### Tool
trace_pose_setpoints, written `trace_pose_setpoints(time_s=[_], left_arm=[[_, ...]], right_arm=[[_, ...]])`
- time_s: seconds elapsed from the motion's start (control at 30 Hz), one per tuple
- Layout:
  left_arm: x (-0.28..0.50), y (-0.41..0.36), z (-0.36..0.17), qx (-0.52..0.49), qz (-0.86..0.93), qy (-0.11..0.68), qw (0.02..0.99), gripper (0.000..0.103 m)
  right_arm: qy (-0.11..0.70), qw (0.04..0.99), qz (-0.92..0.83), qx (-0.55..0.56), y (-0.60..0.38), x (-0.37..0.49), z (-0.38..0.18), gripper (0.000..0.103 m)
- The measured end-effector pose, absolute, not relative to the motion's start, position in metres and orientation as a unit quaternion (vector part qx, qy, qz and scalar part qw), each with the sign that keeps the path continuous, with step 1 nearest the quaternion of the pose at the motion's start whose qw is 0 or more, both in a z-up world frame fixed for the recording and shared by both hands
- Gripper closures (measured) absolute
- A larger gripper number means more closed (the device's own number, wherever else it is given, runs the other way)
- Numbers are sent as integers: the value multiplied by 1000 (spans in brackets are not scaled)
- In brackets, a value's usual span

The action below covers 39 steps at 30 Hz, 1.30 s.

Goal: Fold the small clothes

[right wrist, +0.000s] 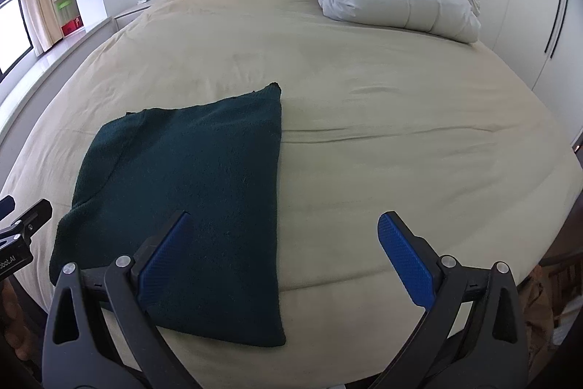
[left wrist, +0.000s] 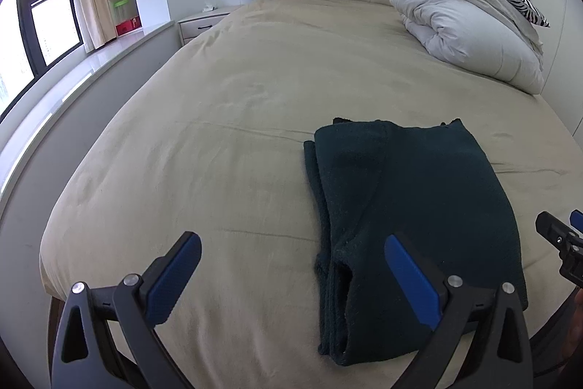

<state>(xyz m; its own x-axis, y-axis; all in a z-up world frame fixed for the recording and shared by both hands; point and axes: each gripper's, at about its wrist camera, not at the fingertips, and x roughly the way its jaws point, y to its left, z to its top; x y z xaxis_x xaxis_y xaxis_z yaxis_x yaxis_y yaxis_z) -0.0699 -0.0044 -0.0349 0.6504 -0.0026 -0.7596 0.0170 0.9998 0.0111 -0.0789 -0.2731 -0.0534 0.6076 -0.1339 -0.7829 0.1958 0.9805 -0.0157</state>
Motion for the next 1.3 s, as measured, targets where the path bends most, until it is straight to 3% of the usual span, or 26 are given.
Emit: trace_pose_setpoints(time_s=[1.3], left_arm=[[-68,-1,-44,12,0,424,906,0]], right_arm=[[443,892,-86,30,-264,-77,-60,0]])
